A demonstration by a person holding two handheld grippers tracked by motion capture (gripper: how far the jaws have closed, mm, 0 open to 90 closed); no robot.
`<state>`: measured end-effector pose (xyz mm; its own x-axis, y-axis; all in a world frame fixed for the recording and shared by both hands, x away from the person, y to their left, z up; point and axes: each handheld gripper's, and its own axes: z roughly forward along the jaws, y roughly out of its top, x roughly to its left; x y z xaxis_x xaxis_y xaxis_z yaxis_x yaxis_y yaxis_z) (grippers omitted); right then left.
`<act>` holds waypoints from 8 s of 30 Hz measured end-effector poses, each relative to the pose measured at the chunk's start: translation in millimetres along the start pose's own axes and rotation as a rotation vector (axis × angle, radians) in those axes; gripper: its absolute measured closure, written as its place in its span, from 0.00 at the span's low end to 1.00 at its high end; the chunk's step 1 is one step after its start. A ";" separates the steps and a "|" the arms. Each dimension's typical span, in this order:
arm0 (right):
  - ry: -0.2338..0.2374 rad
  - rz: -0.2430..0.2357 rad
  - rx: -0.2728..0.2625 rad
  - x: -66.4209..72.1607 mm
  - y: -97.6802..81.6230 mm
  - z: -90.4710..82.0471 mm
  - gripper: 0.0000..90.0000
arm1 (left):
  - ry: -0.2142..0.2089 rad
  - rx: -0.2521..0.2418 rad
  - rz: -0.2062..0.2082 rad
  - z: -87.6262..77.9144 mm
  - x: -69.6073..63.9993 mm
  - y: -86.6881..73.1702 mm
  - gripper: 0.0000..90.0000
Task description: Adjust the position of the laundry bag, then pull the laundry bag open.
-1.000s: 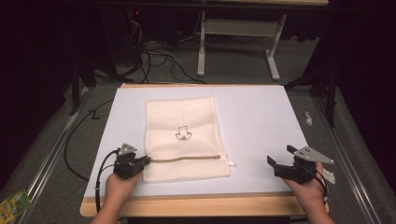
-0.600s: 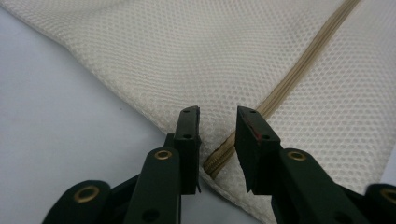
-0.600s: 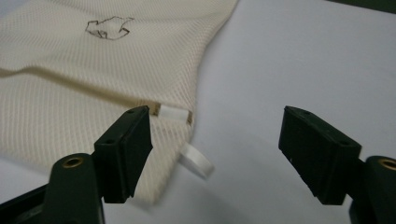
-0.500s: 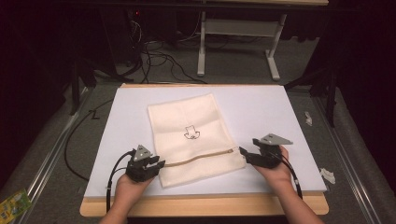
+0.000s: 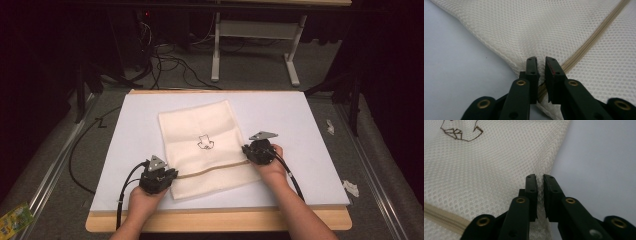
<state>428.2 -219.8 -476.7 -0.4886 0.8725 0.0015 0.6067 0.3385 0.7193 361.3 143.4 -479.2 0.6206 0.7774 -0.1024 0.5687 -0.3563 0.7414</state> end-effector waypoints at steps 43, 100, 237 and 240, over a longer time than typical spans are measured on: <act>0.065 0.122 -0.047 -39.4 -77.9 -101.3 0.68 | -0.099 -0.009 0.130 11.5 -58.1 0.3 0.81; 0.032 0.157 0.005 -40.9 -91.0 -95.7 0.81 | -0.136 -0.188 0.102 0.1 -50.8 9.9 0.52; 0.048 0.105 -0.240 -23.3 -71.6 -140.2 0.97 | -0.326 -0.124 -0.068 88.8 -145.4 62.1 0.98; 0.045 0.142 -0.213 -39.1 -83.6 -138.0 0.97 | -0.306 -0.091 -0.048 81.4 -133.8 58.4 0.98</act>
<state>310.1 -330.8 -441.0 -0.4382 0.8878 0.1408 0.5281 0.1275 0.8395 355.5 -23.6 -476.2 0.7358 0.5951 -0.3233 0.5591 -0.2643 0.7858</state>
